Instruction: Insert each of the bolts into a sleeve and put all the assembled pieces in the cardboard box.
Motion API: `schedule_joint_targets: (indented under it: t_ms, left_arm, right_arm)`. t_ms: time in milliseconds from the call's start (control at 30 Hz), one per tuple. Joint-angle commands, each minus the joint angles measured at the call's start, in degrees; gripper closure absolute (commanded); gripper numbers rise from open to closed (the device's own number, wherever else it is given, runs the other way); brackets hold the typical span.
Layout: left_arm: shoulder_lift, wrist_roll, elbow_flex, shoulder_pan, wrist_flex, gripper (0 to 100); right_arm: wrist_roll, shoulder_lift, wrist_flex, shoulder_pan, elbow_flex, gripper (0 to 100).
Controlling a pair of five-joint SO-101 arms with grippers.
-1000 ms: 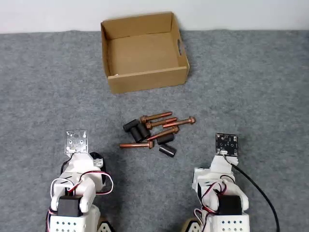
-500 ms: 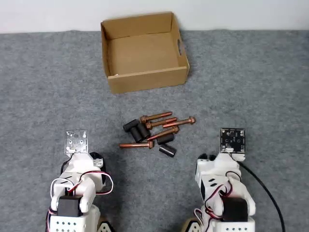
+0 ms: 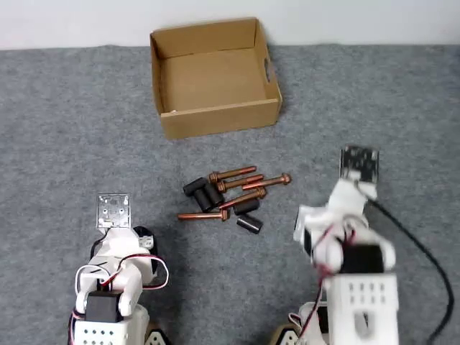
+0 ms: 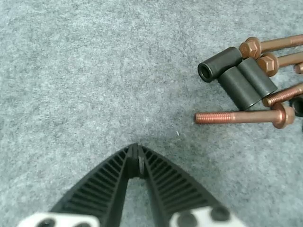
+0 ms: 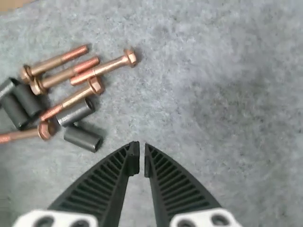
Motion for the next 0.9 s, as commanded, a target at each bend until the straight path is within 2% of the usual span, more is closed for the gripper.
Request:
schedule_joint_targets:
  t_ms: [0,200,367,467,667,867]
  left_arm:
    - [0.1,-0.3,-0.4,-0.1,0.0,99]
    - [0.1,-0.3,-0.4,-0.1,0.0,99]
    - [0.1,-0.3,-0.4,-0.1,0.0,99]
    - [0.1,-0.3,-0.4,-0.1,0.0,99]
    - [0.1,-0.3,-0.4,-0.1,0.0,99]
    - [0.1,-0.3,-0.4,-0.1,0.0,99]
  right_arm:
    - [-4.4,13.8,-1.3,-0.3,-11.3,99.1]
    - [-16.2,32.6,-1.2,-4.1,-23.7,98.7]
    - [-22.8,46.3,-1.2,-7.3,-33.1,98.6]
    - [-24.5,53.8,-1.1,-8.1,-39.1,95.4]
    - [-25.6,64.0,0.0,-8.3,-48.1,77.5]
    - [-25.0,66.0,5.2,-12.1,-49.8,82.4]
